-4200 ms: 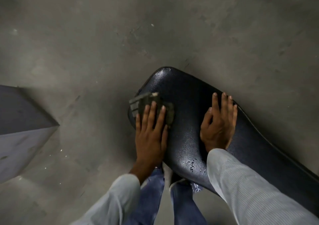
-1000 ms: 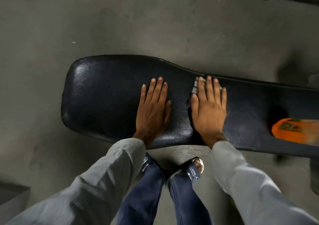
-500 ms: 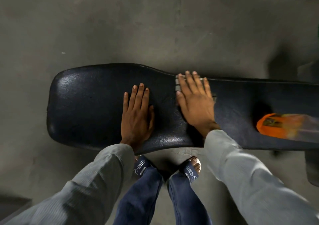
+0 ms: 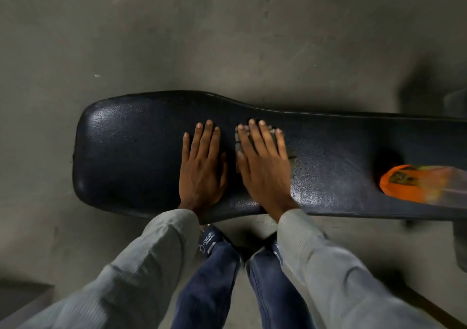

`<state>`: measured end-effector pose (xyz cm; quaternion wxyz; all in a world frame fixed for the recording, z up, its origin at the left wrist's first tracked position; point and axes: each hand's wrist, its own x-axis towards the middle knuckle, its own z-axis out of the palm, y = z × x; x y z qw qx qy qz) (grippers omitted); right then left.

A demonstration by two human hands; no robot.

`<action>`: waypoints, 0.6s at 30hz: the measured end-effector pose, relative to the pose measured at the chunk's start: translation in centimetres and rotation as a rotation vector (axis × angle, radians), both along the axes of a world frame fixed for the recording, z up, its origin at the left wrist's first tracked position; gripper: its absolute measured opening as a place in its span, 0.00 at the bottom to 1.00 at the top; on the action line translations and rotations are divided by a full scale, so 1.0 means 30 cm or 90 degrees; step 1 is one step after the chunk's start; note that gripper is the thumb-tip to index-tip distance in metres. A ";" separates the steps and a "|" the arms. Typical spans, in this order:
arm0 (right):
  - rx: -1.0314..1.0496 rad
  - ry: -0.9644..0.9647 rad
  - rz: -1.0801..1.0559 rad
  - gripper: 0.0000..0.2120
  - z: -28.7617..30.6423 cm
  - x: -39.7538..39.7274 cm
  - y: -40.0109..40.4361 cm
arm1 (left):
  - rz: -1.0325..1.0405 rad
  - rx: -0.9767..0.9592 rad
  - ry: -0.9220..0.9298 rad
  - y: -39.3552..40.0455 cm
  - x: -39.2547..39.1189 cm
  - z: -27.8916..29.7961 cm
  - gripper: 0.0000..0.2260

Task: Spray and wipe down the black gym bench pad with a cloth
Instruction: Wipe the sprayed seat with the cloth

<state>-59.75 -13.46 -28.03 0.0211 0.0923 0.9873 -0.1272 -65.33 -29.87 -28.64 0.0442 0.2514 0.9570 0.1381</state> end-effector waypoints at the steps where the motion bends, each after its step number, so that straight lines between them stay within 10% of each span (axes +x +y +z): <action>1: 0.003 -0.001 0.004 0.27 0.002 -0.015 0.038 | -0.001 0.004 0.002 0.001 0.001 0.001 0.28; 12: -0.479 0.118 -0.291 0.17 0.251 0.124 0.094 | 0.174 0.119 -0.199 0.172 0.048 0.256 0.13; 18: -0.522 0.088 -0.450 0.15 0.435 0.279 0.200 | 0.086 0.202 -0.278 0.356 0.200 0.453 0.12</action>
